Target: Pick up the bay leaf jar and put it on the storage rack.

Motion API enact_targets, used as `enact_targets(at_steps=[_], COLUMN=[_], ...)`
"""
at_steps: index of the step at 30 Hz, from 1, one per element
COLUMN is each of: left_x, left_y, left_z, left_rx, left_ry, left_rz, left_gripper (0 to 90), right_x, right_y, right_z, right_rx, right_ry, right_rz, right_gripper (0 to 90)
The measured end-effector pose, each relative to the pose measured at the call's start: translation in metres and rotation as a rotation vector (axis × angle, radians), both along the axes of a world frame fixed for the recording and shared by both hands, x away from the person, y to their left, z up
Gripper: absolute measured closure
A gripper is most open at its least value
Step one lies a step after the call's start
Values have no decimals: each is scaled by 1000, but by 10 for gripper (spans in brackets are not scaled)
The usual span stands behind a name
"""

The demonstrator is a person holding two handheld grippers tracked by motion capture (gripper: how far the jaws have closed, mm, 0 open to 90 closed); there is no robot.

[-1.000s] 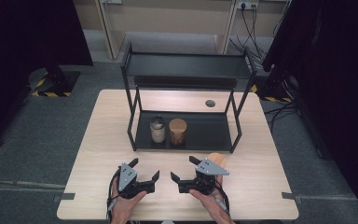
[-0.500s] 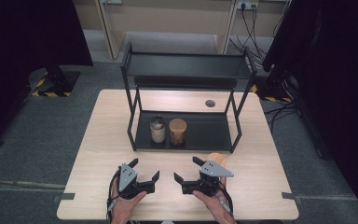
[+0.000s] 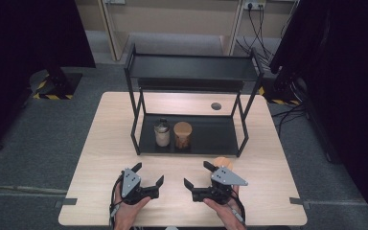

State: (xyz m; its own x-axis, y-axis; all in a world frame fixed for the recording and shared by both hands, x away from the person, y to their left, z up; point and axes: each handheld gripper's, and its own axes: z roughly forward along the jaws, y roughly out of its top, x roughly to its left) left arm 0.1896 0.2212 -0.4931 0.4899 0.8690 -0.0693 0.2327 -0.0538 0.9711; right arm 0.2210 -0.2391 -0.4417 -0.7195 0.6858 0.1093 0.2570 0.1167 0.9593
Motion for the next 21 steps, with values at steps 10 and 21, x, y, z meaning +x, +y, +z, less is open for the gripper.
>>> enact_targets(at_steps=[10, 21], left_x=[0, 0], left_y=[0, 0], left_z=[0, 0], left_rx=[1, -1], left_ry=[1, -1], left_rz=[2, 5], left_gripper=[42, 42], right_x=[-11, -12], right_y=[-12, -29], right_z=[6, 5], right_rx=[-19, -38], right_ry=[-34, -45], right_rz=[-63, -155], right_gripper=[49, 49])
